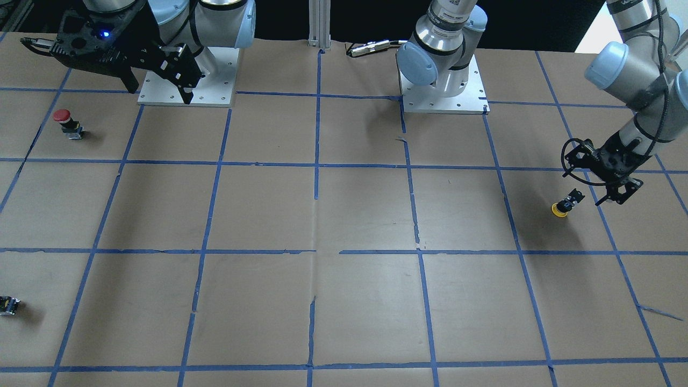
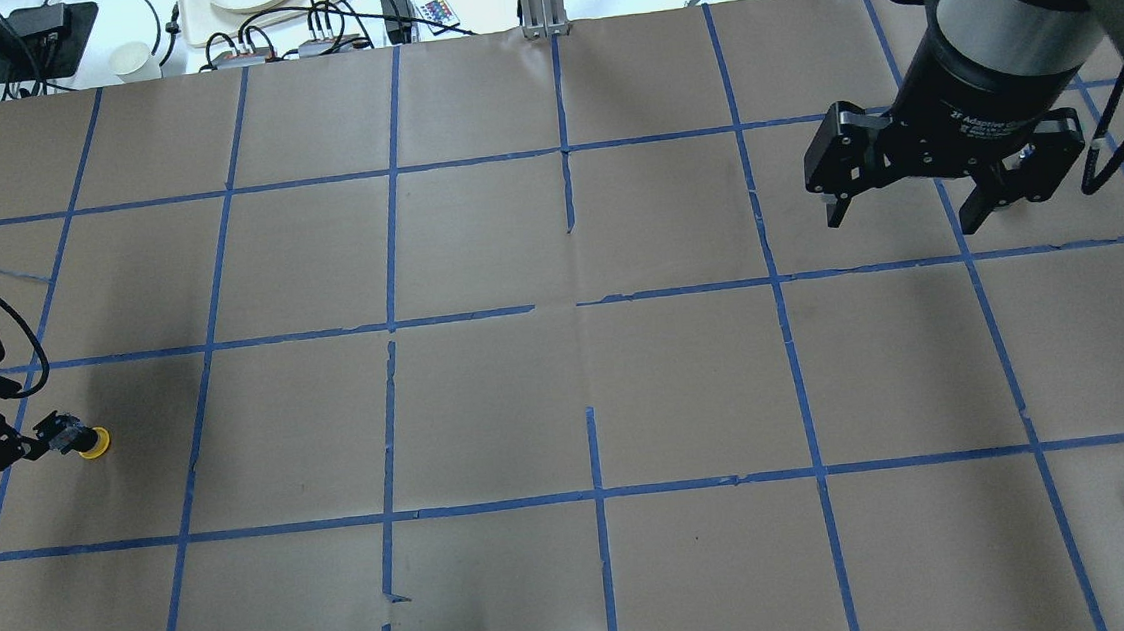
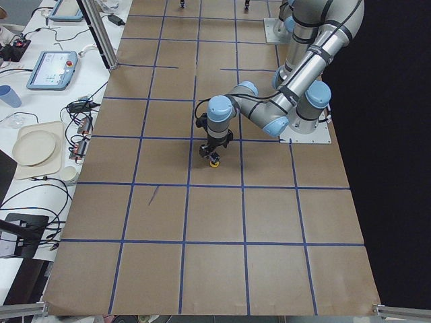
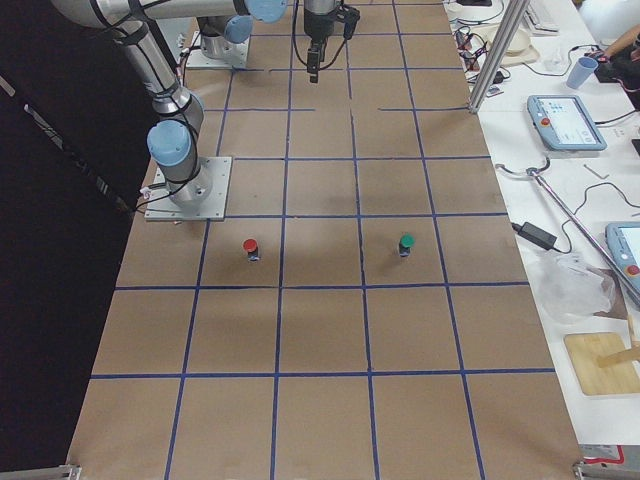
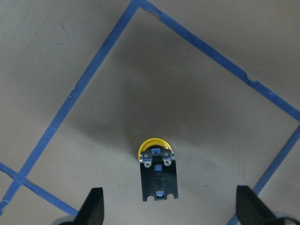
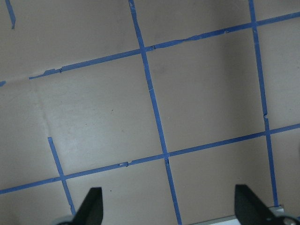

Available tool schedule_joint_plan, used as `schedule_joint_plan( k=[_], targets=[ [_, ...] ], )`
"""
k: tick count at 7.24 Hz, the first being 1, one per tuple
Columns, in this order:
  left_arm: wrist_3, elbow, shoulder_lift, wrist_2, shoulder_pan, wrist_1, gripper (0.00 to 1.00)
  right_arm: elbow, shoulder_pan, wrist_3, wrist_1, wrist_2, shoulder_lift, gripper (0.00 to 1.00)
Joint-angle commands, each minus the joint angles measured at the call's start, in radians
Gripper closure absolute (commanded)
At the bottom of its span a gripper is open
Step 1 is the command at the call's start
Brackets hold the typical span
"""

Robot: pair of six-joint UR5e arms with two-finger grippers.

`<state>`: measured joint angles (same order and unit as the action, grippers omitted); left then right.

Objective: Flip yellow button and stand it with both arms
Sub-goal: 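Close the left gripper on the yellow button's black base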

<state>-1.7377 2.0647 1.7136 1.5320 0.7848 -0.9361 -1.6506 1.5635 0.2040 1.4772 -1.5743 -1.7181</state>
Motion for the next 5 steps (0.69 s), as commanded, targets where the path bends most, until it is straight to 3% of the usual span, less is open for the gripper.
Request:
schedule_joint_plan(
  k=[1, 4, 5],
  targets=[
    [0.006, 0.016, 0.032, 0.005, -0.001, 0.060, 0.01, 0.000, 0.000, 0.000, 0.000, -0.001, 0.000, 0.00],
    [0.043, 0.018, 0.038, -0.003, -0.001, 0.060, 0.10, 0.000, 0.000, 0.000, 0.000, -0.001, 0.000, 0.00],
    [0.047, 0.018, 0.040, -0.003, -0.001, 0.060, 0.20, 0.000, 0.000, 0.000, 0.000, -0.001, 0.000, 0.00]
  ],
)
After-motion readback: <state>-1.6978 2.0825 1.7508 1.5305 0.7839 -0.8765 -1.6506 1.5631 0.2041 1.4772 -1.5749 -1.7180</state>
